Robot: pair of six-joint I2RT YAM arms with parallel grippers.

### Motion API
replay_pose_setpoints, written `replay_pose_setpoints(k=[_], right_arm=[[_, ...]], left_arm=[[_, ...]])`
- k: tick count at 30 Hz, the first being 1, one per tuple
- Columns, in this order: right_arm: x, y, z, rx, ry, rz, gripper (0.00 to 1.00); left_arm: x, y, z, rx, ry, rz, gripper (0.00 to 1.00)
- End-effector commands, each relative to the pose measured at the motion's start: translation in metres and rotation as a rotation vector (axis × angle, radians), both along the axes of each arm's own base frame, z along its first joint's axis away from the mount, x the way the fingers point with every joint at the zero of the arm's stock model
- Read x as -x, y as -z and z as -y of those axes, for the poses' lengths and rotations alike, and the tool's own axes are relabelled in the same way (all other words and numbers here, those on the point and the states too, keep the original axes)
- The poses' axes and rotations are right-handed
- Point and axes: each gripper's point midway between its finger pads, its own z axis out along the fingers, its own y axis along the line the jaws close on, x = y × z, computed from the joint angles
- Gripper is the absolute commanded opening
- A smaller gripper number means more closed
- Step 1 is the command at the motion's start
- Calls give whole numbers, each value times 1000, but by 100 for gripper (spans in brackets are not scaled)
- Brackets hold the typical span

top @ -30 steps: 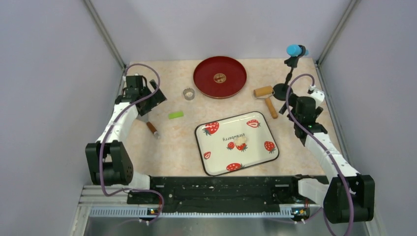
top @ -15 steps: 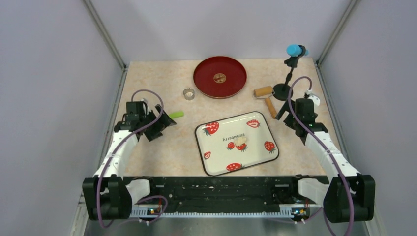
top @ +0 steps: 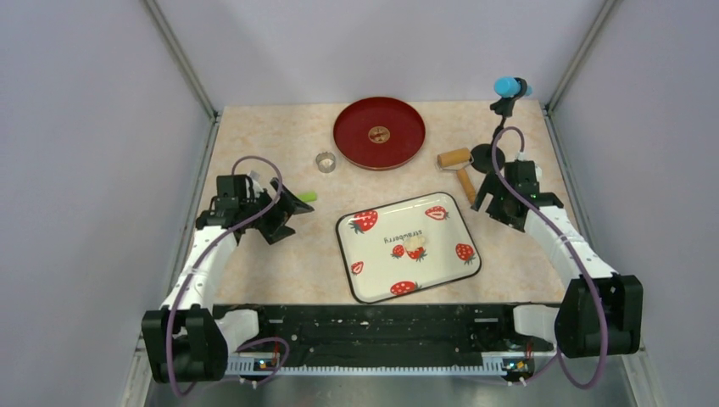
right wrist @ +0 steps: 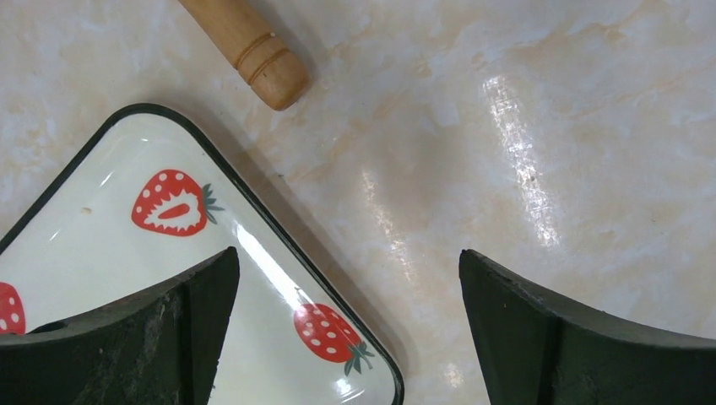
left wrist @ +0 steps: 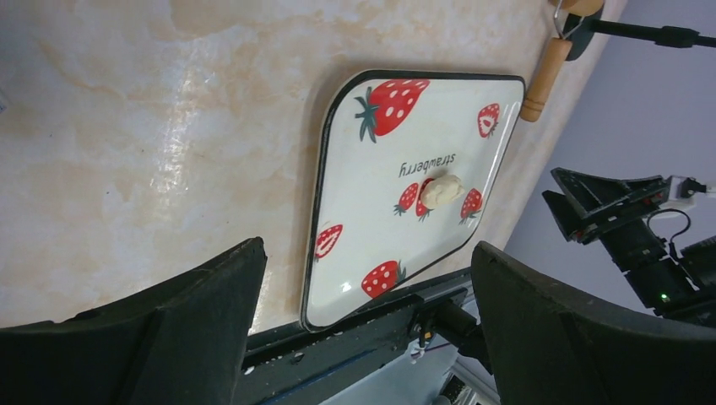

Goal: Roll out the dumpling wrappers from the dough

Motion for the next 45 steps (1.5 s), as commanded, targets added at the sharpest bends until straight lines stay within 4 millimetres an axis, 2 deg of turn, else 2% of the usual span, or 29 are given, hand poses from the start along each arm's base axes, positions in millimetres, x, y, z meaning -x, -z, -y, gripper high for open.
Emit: replay_pose_setpoints(k=[1, 3, 6, 9, 12, 15, 17, 26, 32, 40, 45], right_arm=[[11, -6, -13, -61, -53, -67, 99], [11, -14, -22, -101, -81, -54, 99], [2, -38, -34, -144, -140, -3, 99], [-3, -53, -25, -86, -144, 4, 99], [-4, -53, -10, -2, -134, -1, 99], [-7, -58, -15, -14, -172, 21, 99], [-5, -63, -17, -27, -181, 28, 99], [1, -51, -22, -52, -198, 24, 99], [-4, -34, -18, -1, -254, 7, 99], [-33, -6, -21, -2, -273, -63, 97], [-59, 11, -23, -11, -258, -92, 81]], left_arm=[[-11, -30, -1, -2, -4, 75, 95], [-17, -34, -3, -21, -1, 100, 95], [-22, -42, -3, -27, 24, 98, 95], [-19, -41, -1, -8, 19, 73, 95], [-23, -48, 5, 2, 93, 180, 95], [-17, -39, -5, -82, 106, 149, 96], [-12, -44, -2, -70, 131, 139, 96], [-14, -72, 7, 17, 96, 224, 96], [-15, -69, 14, 74, 92, 255, 96], [-17, -60, 23, 93, 147, 245, 99], [-23, -58, 30, 107, 177, 227, 99]])
